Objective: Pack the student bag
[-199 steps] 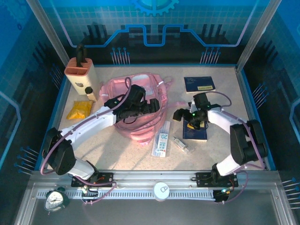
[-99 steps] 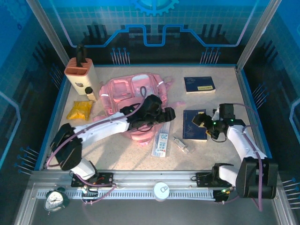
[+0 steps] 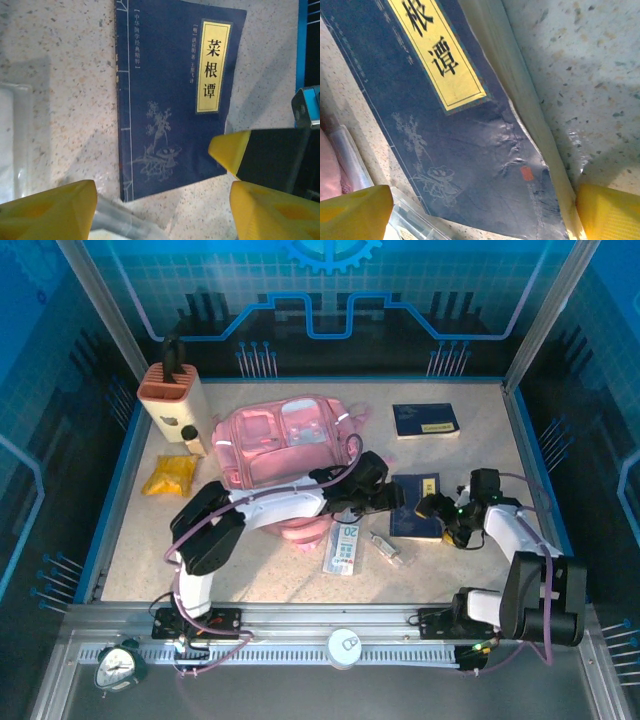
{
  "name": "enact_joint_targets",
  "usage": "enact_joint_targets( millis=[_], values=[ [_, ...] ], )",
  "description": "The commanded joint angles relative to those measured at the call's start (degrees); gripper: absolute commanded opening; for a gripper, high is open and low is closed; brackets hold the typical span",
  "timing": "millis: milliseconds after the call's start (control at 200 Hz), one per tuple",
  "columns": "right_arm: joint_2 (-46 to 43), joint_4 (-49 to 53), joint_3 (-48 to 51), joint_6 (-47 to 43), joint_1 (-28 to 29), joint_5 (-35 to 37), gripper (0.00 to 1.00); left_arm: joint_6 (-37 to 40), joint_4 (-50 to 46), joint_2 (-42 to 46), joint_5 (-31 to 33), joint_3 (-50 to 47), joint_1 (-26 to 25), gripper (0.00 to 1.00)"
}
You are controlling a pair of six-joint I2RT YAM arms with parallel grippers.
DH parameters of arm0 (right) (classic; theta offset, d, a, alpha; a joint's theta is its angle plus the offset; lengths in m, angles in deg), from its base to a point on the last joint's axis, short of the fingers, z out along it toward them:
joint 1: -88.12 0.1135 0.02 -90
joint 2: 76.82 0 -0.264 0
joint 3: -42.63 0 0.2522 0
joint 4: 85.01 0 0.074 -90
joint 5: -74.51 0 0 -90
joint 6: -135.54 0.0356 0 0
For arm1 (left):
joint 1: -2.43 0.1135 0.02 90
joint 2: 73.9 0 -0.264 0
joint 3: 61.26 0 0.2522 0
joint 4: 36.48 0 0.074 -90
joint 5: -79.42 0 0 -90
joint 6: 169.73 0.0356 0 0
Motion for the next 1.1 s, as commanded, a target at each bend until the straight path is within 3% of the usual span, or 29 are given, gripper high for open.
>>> enact_joint_targets(
  millis=[0,200,455,665,860,1096],
  values=[
    [0.26,-0.3,0.38,-1.85,1.3,-1.71,0.94,1.15,1.49,-3.66,-1.76,3.1,0.17,0.68],
    [-0.04,0.1,-0.69,-1.76,5.88,-4.19,0.89,0.62,1.77,-8.42,-0.26,4.95,0.84,0.59],
    [0.3,1.97,-1.95,-4.04,4.96,1.72,0.89,0.93,-1.06,-12.04,0.5,7.17,1.51,0.47],
    [3.89,0.28,-3.57,-5.62,5.13,-1.64,0.81,1.77,-0.66,-13.44,-0.06,7.72,1.51,0.38],
    [3.65,-1.59,-2.96,-5.78,5.69,-2.91,0.78,2.36,-0.93,-15.27,-1.49,9.34,1.51,0.33],
    [1.13,0.14,-3.96,-6.42,5.86,-3.97,0.74,3.56,-3.5,-14.6,1.14,9.06,1.51,0.3]
  ],
)
